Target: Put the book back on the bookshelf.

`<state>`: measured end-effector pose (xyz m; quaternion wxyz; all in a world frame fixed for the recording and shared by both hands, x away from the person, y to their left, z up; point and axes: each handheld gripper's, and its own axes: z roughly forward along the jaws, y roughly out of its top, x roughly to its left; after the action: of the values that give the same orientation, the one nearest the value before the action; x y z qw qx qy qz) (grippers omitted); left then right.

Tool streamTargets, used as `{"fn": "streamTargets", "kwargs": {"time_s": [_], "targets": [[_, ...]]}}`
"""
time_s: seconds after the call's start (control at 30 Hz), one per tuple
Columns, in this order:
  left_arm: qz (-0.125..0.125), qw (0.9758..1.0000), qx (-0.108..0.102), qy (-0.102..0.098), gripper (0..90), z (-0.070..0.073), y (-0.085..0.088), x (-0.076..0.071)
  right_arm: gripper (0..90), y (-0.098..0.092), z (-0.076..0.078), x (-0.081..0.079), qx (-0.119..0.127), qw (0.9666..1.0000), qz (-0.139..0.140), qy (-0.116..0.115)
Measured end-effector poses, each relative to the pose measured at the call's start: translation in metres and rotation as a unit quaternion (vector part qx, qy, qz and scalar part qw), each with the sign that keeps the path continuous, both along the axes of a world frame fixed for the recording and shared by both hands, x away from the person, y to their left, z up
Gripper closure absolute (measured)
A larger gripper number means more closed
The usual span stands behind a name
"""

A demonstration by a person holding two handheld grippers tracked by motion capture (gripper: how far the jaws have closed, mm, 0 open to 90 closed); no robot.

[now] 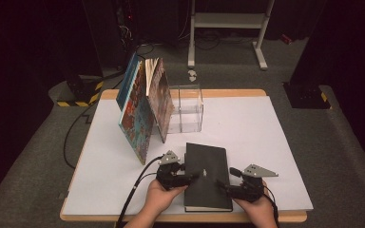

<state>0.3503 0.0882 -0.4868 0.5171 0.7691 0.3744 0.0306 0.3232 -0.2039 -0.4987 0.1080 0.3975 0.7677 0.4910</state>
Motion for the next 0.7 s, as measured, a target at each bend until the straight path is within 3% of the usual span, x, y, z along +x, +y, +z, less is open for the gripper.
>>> {"fn": "streamTargets", "kwargs": {"time_s": [0.07, 0.2, 0.4, 0.7], "targets": [[-0.016, 0.9998, 0.0, -0.01, 46.4, 0.0, 0.001, 0.008, 24.1, 0.001, 0.001, 0.003, -0.005, 1.0, -0.005, -0.004], [-0.02, 0.9997, -0.003, -0.012, 48.2, 0.0, 0.004, 0.017, 24.4, 0.003, 0.001, 0.011, -0.005, 0.9998, -0.019, -0.002], [-0.018, 0.9992, -0.001, -0.035, 49.4, 0.003, 0.008, 0.008, 24.2, 0.004, 0.001, 0.013, 0.002, 0.9999, -0.015, 0.007], [-0.026, 0.9953, -0.003, -0.093, 49.9, 0.004, 0.011, -0.001, 21.8, 0.006, 0.0, 0.014, 0.022, 0.9994, -0.001, 0.028]]}}
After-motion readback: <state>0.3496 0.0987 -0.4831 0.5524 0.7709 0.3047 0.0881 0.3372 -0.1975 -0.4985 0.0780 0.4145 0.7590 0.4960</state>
